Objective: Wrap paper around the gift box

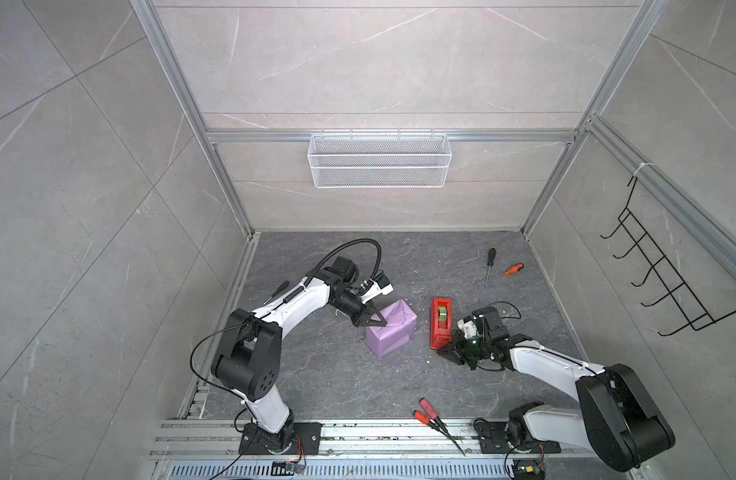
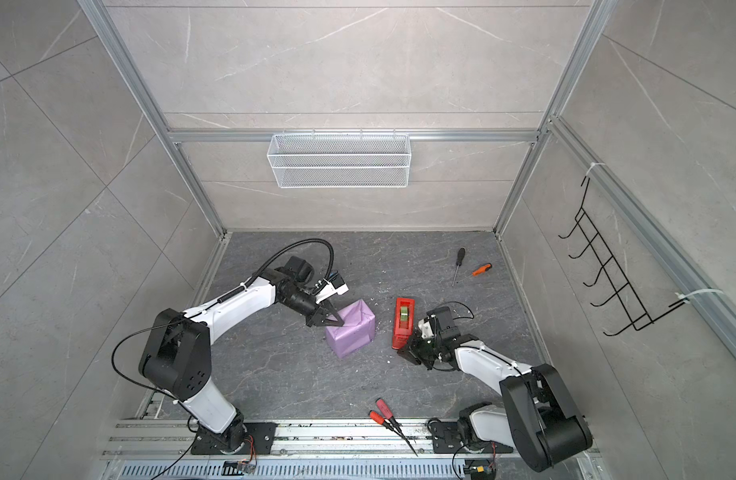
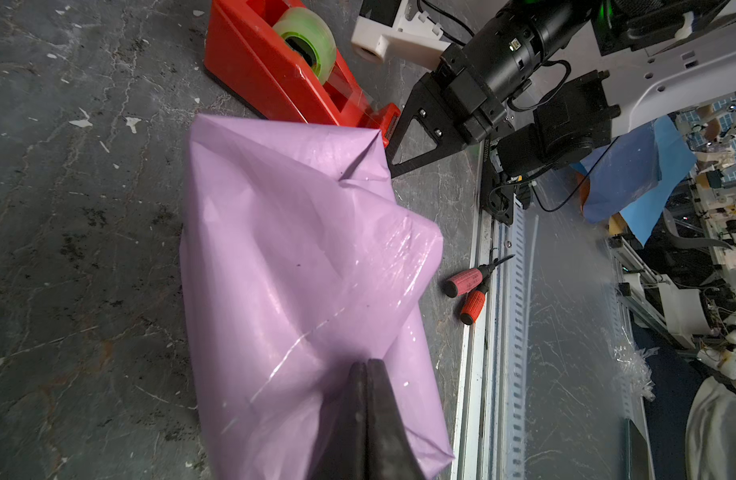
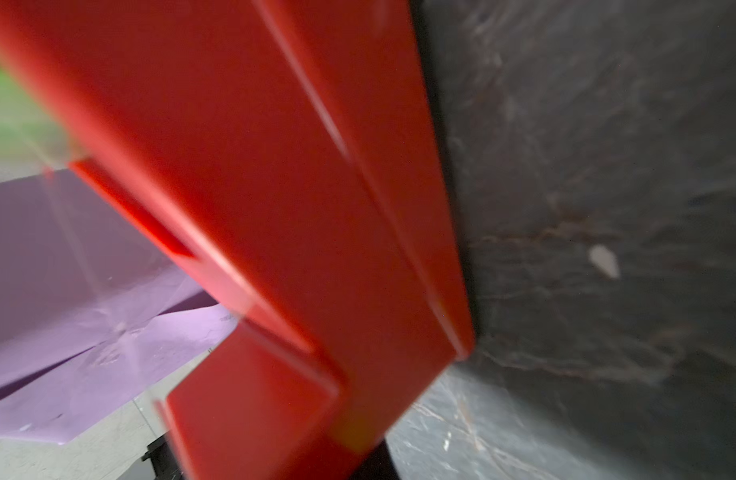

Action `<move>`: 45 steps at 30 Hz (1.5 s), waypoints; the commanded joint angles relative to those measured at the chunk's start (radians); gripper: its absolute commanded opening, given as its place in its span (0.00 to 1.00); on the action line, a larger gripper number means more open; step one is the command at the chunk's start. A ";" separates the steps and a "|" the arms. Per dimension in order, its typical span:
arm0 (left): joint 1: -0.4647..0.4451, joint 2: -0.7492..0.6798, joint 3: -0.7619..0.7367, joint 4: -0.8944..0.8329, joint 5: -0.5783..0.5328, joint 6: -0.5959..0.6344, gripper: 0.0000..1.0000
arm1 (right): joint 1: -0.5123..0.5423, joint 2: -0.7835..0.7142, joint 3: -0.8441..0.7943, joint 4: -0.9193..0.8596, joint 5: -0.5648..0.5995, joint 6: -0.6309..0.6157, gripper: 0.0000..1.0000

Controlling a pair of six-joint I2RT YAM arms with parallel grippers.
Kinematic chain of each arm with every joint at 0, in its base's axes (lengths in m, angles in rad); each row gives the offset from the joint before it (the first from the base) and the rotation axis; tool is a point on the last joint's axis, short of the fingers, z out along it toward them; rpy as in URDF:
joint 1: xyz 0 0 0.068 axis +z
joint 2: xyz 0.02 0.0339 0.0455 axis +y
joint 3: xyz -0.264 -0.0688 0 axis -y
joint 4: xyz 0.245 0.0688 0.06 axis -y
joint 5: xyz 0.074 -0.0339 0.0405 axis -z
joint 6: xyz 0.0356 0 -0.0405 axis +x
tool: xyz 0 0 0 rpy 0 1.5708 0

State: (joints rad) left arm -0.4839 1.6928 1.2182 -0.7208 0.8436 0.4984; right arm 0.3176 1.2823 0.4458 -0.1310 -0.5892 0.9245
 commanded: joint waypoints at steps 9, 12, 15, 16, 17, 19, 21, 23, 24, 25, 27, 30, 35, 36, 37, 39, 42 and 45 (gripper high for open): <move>-0.010 0.039 -0.043 -0.027 -0.117 0.006 0.00 | 0.105 -0.135 0.073 -0.199 0.132 0.019 0.00; -0.010 0.038 -0.042 -0.033 -0.110 0.003 0.00 | 0.099 -0.003 0.049 -0.215 0.235 -0.051 0.00; -0.010 0.048 -0.026 -0.033 -0.112 0.005 0.00 | 0.099 0.061 0.044 -0.174 0.248 -0.069 0.00; -0.010 0.053 -0.021 -0.034 -0.112 0.005 0.00 | 0.100 0.052 0.060 -0.193 0.243 -0.081 0.00; -0.010 0.056 -0.015 -0.036 -0.112 0.003 0.00 | 0.103 0.036 0.076 -0.214 0.233 -0.092 0.00; -0.013 0.062 0.000 -0.049 -0.110 0.002 0.00 | 0.112 -0.026 0.108 -0.289 0.213 -0.115 0.00; -0.016 0.060 -0.004 -0.046 -0.110 0.003 0.00 | 0.133 -0.079 0.132 -0.318 0.147 -0.132 0.00; -0.018 0.057 -0.016 -0.039 -0.110 0.004 0.00 | 0.160 -0.108 0.176 -0.371 0.067 -0.170 0.00; -0.018 0.057 -0.020 -0.039 -0.110 0.005 0.00 | 0.179 -0.118 0.210 -0.419 0.049 -0.190 0.00; -0.018 0.054 -0.020 -0.044 -0.112 0.006 0.00 | 0.189 -0.130 0.240 -0.451 0.046 -0.202 0.00; -0.018 0.050 -0.019 -0.048 -0.116 0.010 0.00 | 0.193 -0.166 0.252 -0.499 0.079 -0.194 0.00; -0.018 0.047 -0.031 -0.028 -0.112 0.005 0.00 | 0.192 -0.174 0.213 -0.456 0.113 -0.173 0.00; -0.017 0.042 -0.025 -0.035 -0.112 0.006 0.00 | 0.170 -0.075 0.125 -0.403 0.289 -0.114 0.00; -0.018 0.043 -0.030 -0.028 -0.111 0.004 0.00 | 0.149 -0.057 0.102 -0.393 0.311 -0.109 0.00; -0.017 0.042 -0.034 -0.023 -0.107 0.000 0.00 | 0.123 -0.038 0.081 -0.396 0.339 -0.105 0.00; -0.018 0.042 -0.031 -0.030 -0.106 -0.001 0.00 | 0.113 -0.040 0.071 -0.418 0.371 -0.109 0.00; -0.018 0.035 -0.030 -0.037 -0.112 0.008 0.00 | 0.134 -0.122 0.089 -0.436 0.315 -0.107 0.00; -0.018 0.036 -0.042 -0.023 -0.108 0.000 0.00 | 0.138 -0.181 0.150 -0.533 0.246 -0.160 0.00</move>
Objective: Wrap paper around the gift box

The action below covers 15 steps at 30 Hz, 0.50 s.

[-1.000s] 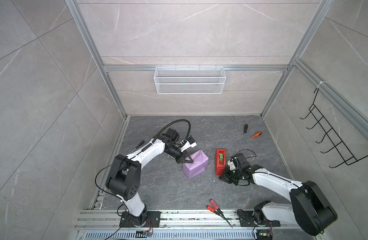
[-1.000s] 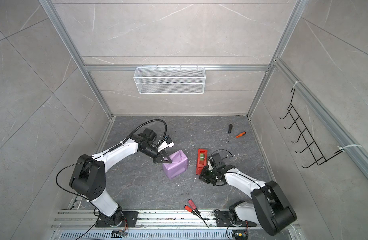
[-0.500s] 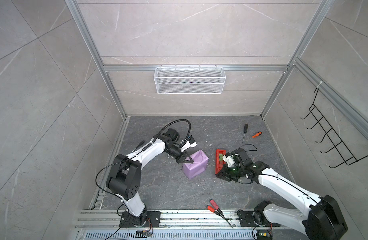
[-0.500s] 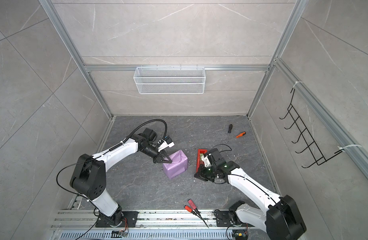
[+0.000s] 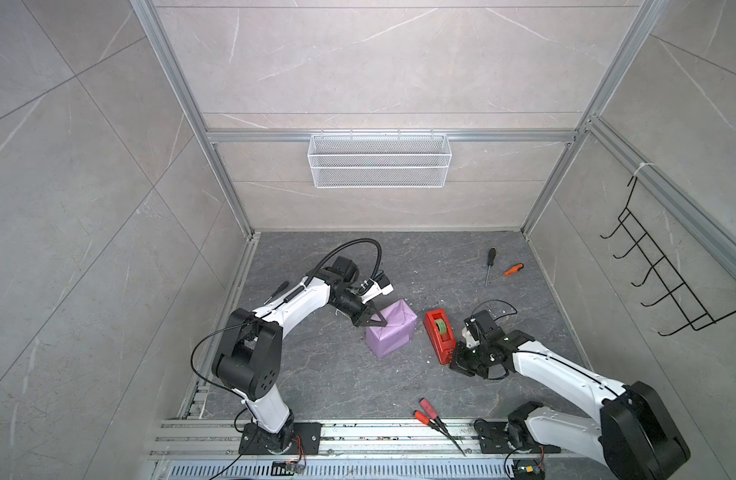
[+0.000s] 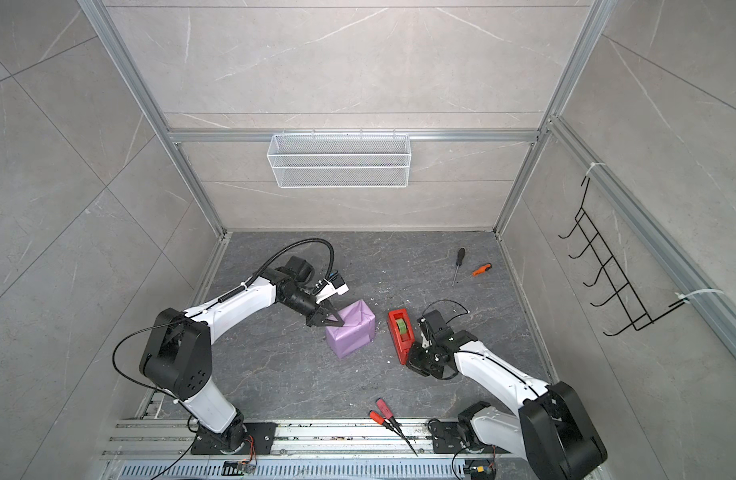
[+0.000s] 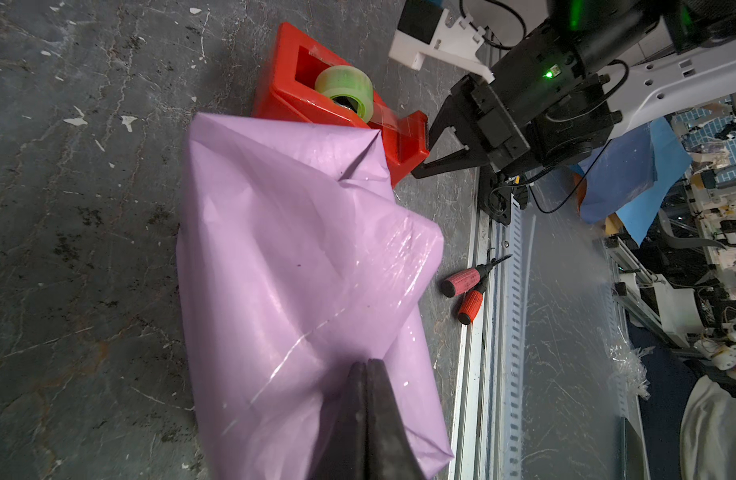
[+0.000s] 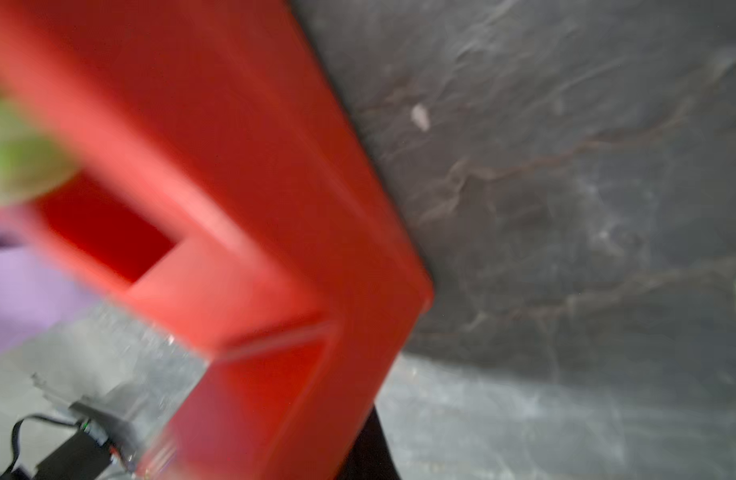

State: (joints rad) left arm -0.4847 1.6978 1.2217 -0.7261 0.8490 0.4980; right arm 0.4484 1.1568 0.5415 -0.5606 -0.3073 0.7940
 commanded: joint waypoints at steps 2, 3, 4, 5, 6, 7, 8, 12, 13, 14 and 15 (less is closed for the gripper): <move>-0.018 0.030 -0.035 -0.029 -0.112 0.003 0.00 | 0.016 -0.092 0.089 -0.150 -0.055 -0.040 0.00; -0.017 0.032 -0.033 -0.033 -0.113 0.005 0.00 | 0.017 -0.106 0.098 -0.156 -0.070 -0.039 0.00; -0.017 0.031 -0.033 -0.030 -0.114 0.006 0.00 | 0.016 -0.117 0.107 -0.162 -0.072 -0.038 0.00; -0.017 0.033 -0.036 -0.026 -0.113 0.005 0.00 | 0.018 -0.117 0.113 -0.165 -0.065 -0.040 0.00; -0.018 0.033 -0.039 -0.020 -0.114 0.004 0.00 | 0.016 -0.105 0.115 -0.166 -0.050 -0.042 0.00; -0.018 0.033 -0.038 -0.022 -0.114 0.002 0.00 | 0.017 -0.076 0.108 -0.169 -0.021 -0.041 0.00; -0.018 0.032 -0.035 -0.027 -0.114 0.002 0.00 | 0.013 -0.044 0.101 -0.186 0.030 -0.032 0.00; -0.018 0.022 -0.047 -0.019 -0.113 0.004 0.00 | -0.035 0.083 0.040 -0.135 0.200 -0.031 0.00; -0.018 0.022 -0.053 -0.013 -0.110 0.000 0.00 | -0.052 0.091 0.034 -0.124 0.233 -0.032 0.00; -0.018 0.020 -0.054 -0.011 -0.107 -0.004 0.00 | -0.066 0.092 0.034 -0.134 0.272 -0.035 0.00; -0.018 0.019 -0.049 -0.016 -0.107 -0.004 0.00 | -0.070 0.086 0.038 -0.149 0.294 -0.033 0.00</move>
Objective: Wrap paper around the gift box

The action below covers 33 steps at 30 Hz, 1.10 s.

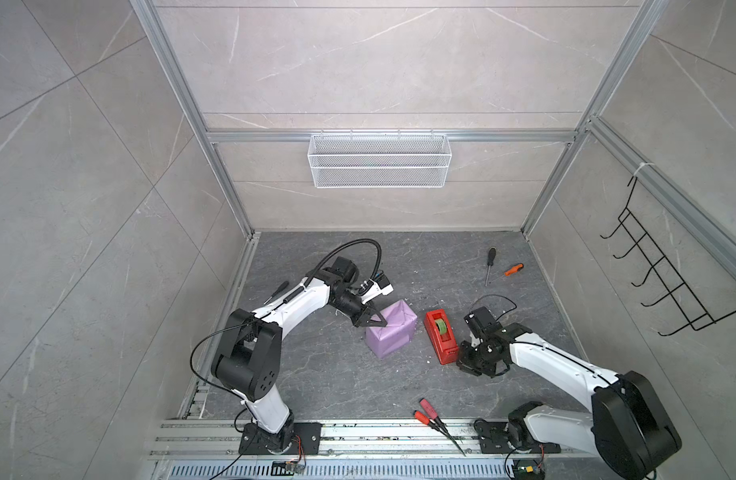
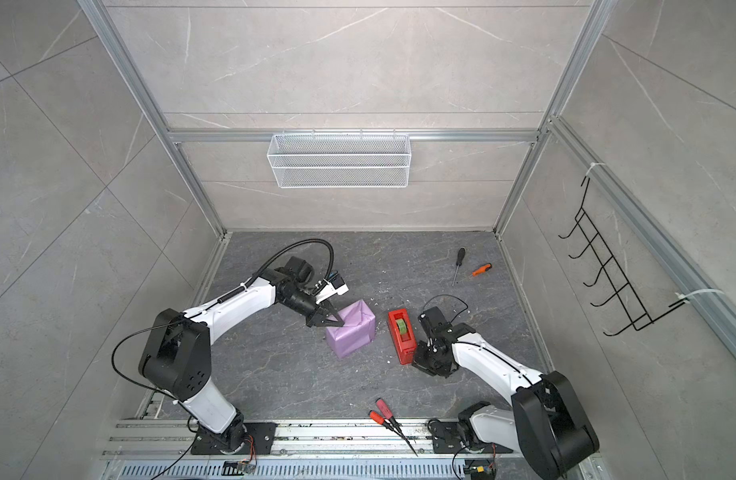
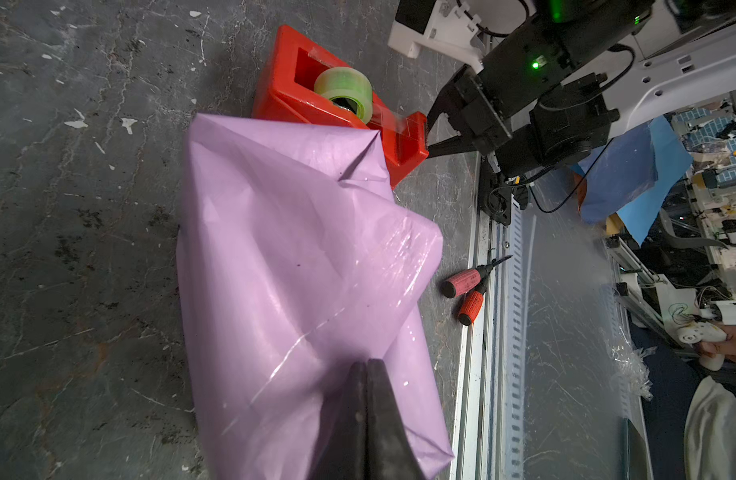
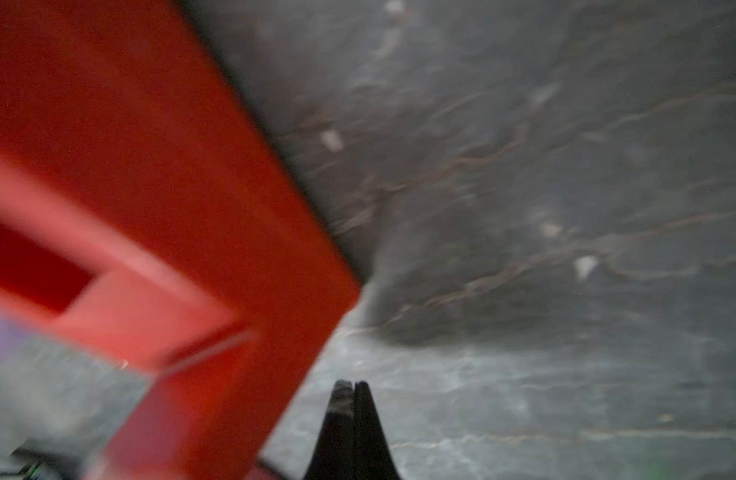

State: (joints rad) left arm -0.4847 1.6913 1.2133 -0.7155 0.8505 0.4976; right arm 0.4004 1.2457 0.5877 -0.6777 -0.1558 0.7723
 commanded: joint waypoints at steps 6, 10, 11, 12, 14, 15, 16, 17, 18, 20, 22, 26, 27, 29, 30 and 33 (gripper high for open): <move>-0.018 0.028 -0.045 -0.018 -0.100 -0.005 0.00 | -0.025 -0.162 0.050 -0.158 0.112 -0.019 0.00; -0.018 0.033 -0.031 -0.030 -0.101 -0.002 0.00 | 0.025 -0.227 0.169 -0.134 -0.106 -0.061 0.00; -0.018 0.035 -0.033 -0.027 -0.101 -0.003 0.00 | 0.043 -0.215 0.214 -0.117 -0.159 -0.079 0.00; -0.018 0.037 -0.034 -0.025 -0.100 -0.005 0.00 | 0.059 -0.193 0.263 -0.101 -0.212 -0.093 0.00; -0.018 0.038 -0.029 -0.031 -0.102 -0.007 0.00 | 0.086 -0.123 0.376 -0.062 -0.338 -0.117 0.00; -0.018 0.037 -0.028 -0.037 -0.103 -0.004 0.00 | 0.101 -0.078 0.441 -0.041 -0.393 -0.122 0.00; -0.018 0.033 -0.028 -0.039 -0.106 0.002 0.00 | 0.115 -0.031 0.505 -0.019 -0.445 -0.127 0.00; -0.018 0.032 -0.030 -0.036 -0.107 0.004 0.00 | 0.127 0.018 0.566 -0.001 -0.493 -0.138 0.00; -0.018 0.030 -0.033 -0.032 -0.107 0.004 0.00 | 0.134 0.058 0.615 0.008 -0.530 -0.149 0.00; -0.018 0.026 -0.034 -0.036 -0.112 0.008 0.00 | 0.141 0.149 0.706 0.010 -0.587 -0.163 0.00; -0.018 0.025 -0.028 -0.049 -0.117 0.016 0.00 | 0.144 0.211 0.753 0.011 -0.614 -0.152 0.00; -0.018 0.026 -0.039 -0.033 -0.113 0.011 0.00 | 0.152 0.273 0.743 0.087 -0.657 -0.115 0.00; -0.018 0.028 -0.035 -0.036 -0.112 0.010 0.00 | 0.152 0.280 0.738 0.096 -0.657 -0.109 0.00; -0.018 0.030 -0.024 -0.047 -0.112 0.011 0.00 | 0.158 0.292 0.711 0.153 -0.666 -0.070 0.00; -0.018 0.031 -0.021 -0.046 -0.113 0.010 0.00 | 0.161 0.295 0.695 0.185 -0.677 -0.051 0.00; -0.018 0.034 -0.026 -0.036 -0.108 0.007 0.00 | 0.164 0.331 0.687 0.171 -0.689 -0.067 0.00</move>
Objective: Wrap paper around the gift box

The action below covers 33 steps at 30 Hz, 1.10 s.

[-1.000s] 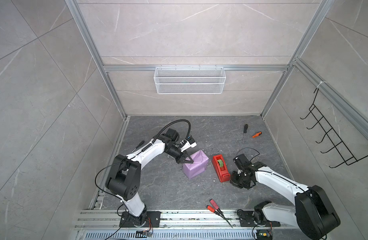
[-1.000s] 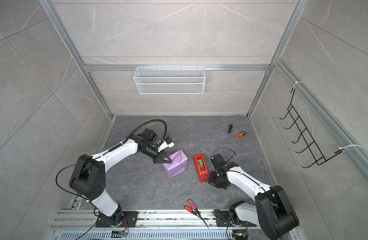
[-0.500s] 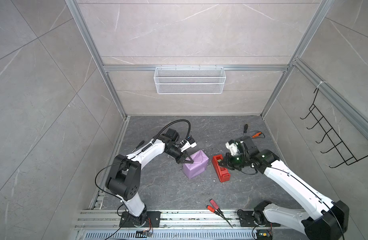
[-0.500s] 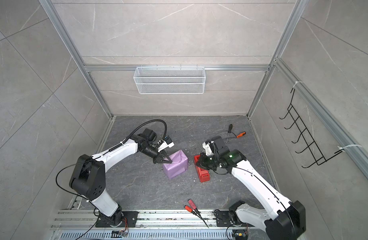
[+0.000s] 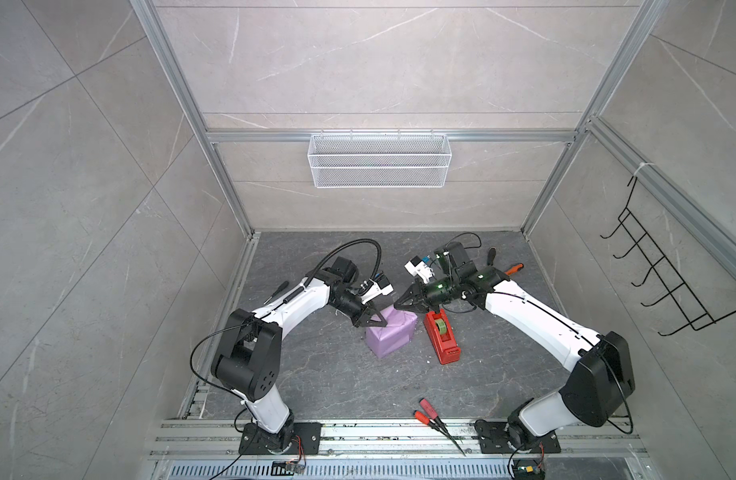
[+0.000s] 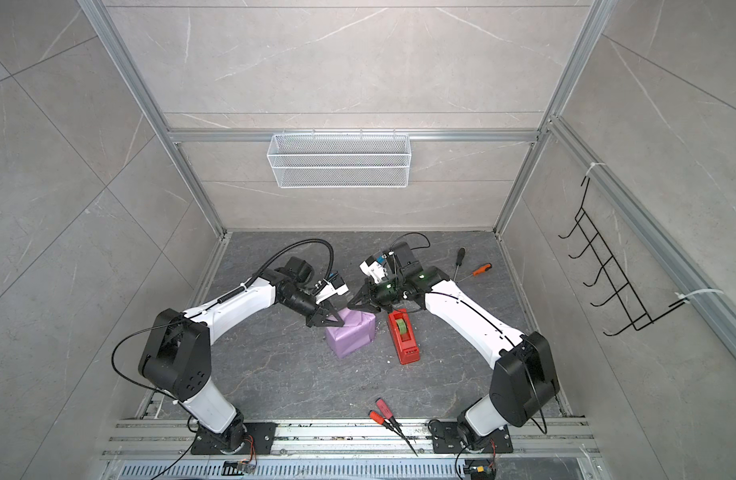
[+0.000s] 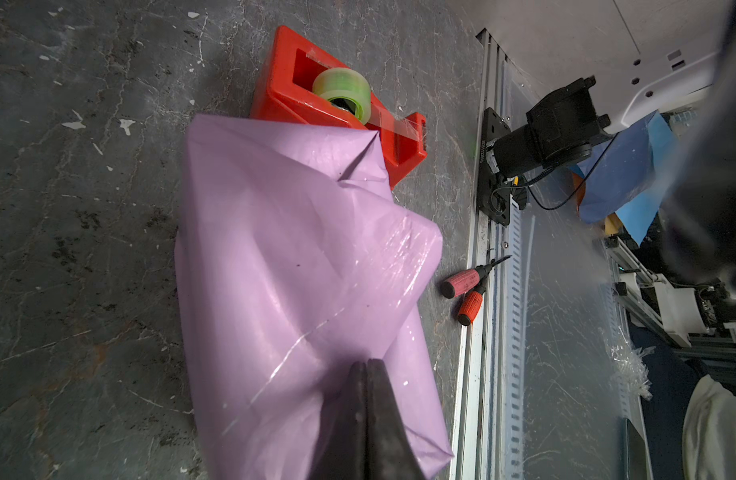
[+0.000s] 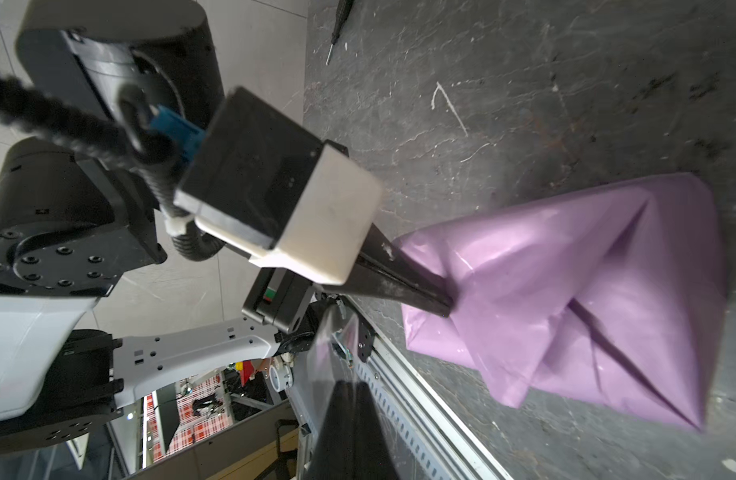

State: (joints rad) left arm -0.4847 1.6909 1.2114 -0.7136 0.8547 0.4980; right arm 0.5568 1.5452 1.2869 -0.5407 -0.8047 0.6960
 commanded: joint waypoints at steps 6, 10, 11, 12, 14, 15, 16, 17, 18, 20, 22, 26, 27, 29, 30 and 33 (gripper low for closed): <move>-0.018 0.024 -0.033 -0.039 -0.115 0.013 0.00 | 0.006 0.076 -0.065 0.000 -0.028 0.007 0.00; -0.018 0.016 -0.029 -0.051 -0.121 0.020 0.00 | 0.005 0.071 -0.080 -0.014 -0.014 0.032 0.00; -0.018 0.016 -0.030 -0.049 -0.123 0.021 0.00 | 0.005 0.065 -0.093 0.000 -0.021 0.042 0.00; -0.018 0.016 -0.034 -0.043 -0.123 0.020 0.00 | 0.005 0.060 -0.100 0.005 -0.026 0.042 0.00; -0.018 0.019 -0.041 -0.033 -0.115 0.011 0.00 | 0.000 0.067 -0.104 -0.020 -0.025 0.018 0.00; -0.018 0.018 -0.037 -0.037 -0.115 0.011 0.00 | 0.000 0.072 -0.104 -0.033 -0.020 0.013 0.00; -0.018 0.017 -0.031 -0.044 -0.115 0.013 0.00 | 0.000 0.076 -0.106 -0.043 -0.015 0.011 0.00; -0.018 0.015 -0.027 -0.051 -0.116 0.018 0.00 | 0.000 0.074 -0.114 -0.039 -0.013 0.016 0.00; -0.018 0.013 -0.030 -0.051 -0.120 0.021 0.00 | -0.001 0.071 -0.126 -0.031 -0.012 0.019 0.00; -0.018 0.008 -0.043 -0.038 -0.123 0.022 0.00 | -0.007 0.075 -0.142 -0.041 -0.008 0.006 0.00; -0.018 0.006 -0.044 -0.041 -0.122 0.020 0.00 | -0.013 0.086 -0.153 -0.059 0.009 -0.003 0.00; -0.018 0.000 -0.036 -0.048 -0.122 0.024 0.00 | -0.026 0.105 -0.184 -0.040 0.016 0.002 0.00; -0.018 0.001 -0.036 -0.044 -0.120 0.021 0.00 | -0.029 0.112 -0.183 -0.047 0.019 -0.006 0.00; -0.018 0.003 -0.024 -0.053 -0.113 0.017 0.00 | -0.034 0.123 -0.173 -0.066 0.035 -0.004 0.00; -0.018 0.003 -0.015 -0.061 -0.109 0.020 0.00 | -0.034 0.124 -0.169 -0.068 0.040 0.000 0.00; -0.018 0.003 -0.002 -0.068 -0.098 0.027 0.00 | -0.032 0.115 -0.157 -0.054 0.035 0.004 0.00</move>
State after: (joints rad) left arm -0.4911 1.6798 1.2118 -0.7143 0.8383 0.5018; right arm 0.5304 1.6279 1.1309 -0.5591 -0.8471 0.7101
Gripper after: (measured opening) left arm 0.050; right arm 0.034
